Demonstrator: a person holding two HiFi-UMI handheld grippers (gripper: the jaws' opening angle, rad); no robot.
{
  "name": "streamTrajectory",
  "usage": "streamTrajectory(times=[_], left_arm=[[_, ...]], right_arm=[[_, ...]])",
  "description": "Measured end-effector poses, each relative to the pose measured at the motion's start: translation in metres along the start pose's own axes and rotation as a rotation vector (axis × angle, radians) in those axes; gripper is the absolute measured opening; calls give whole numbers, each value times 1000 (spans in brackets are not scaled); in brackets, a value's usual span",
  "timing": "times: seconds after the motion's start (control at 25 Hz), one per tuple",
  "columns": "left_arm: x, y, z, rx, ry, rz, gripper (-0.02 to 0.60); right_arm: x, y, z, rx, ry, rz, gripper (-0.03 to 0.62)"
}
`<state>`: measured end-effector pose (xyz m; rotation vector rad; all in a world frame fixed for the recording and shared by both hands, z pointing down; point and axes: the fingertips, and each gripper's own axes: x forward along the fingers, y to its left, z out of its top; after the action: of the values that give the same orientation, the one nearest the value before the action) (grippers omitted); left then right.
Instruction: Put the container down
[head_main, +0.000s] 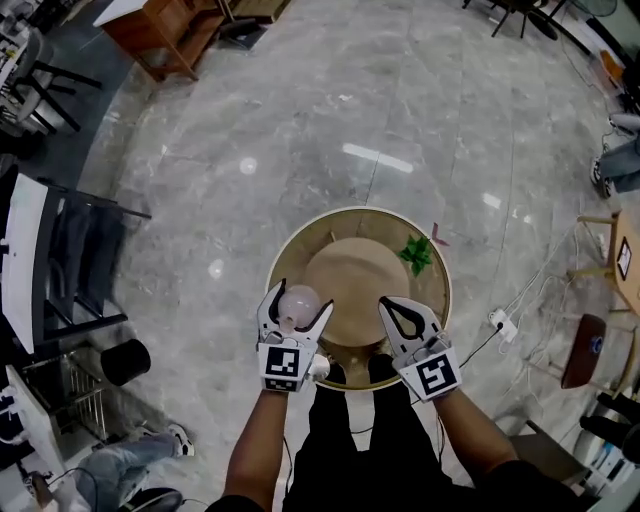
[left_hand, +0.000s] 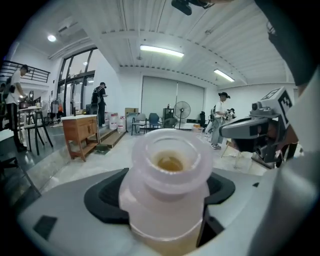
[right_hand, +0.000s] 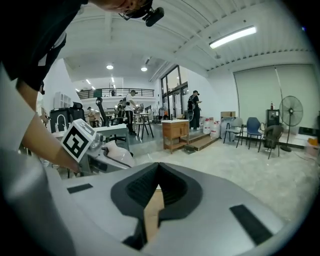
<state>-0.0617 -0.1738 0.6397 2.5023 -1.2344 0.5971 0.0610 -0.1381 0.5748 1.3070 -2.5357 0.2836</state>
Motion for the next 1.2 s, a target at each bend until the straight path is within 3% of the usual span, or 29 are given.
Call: streamTrajectory(times=[0.6,0.84,1.2], left_arm=[[126,63,-155,-28,192,111,413],[150,67,-196,-10,252,122,413],[177,62,-228,-17,329,108,413]], right_arm=[[51,-8,-107,67,102,103,0],[48,-8,-133,113,136,99,-1],[50,-14,-148,159,141,69,0]])
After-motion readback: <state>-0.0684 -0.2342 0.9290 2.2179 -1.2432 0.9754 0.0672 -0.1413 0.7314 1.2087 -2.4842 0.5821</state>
